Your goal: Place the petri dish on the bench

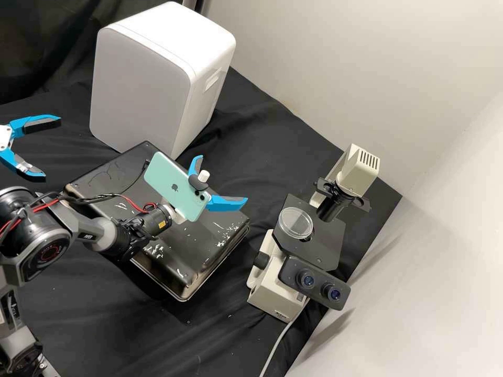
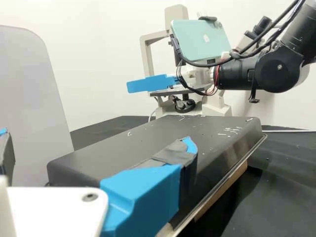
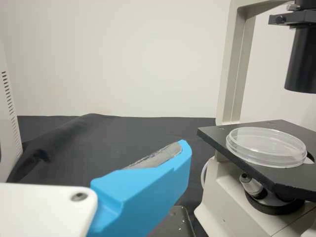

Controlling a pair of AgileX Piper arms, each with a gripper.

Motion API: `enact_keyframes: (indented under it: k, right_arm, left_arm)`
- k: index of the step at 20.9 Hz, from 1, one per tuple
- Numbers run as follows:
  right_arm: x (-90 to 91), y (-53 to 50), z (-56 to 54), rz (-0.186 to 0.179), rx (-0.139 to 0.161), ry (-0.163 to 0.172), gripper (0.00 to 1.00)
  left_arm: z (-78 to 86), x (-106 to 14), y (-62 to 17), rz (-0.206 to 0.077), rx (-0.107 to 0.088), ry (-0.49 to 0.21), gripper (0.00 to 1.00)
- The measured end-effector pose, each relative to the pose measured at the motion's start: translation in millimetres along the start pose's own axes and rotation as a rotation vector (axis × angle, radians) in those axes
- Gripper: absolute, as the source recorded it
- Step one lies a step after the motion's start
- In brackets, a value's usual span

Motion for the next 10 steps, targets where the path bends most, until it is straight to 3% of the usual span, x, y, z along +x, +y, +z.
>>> enact_keyframes:
  k: [10]
  right_arm:
    - [0.0, 2.1, 2.0, 0.006, -0.002, -0.006, 1.0]
  left_arm:
    - [0.2, 0.6, -1.8, -0.01, -0.001, -0.005, 1.0]
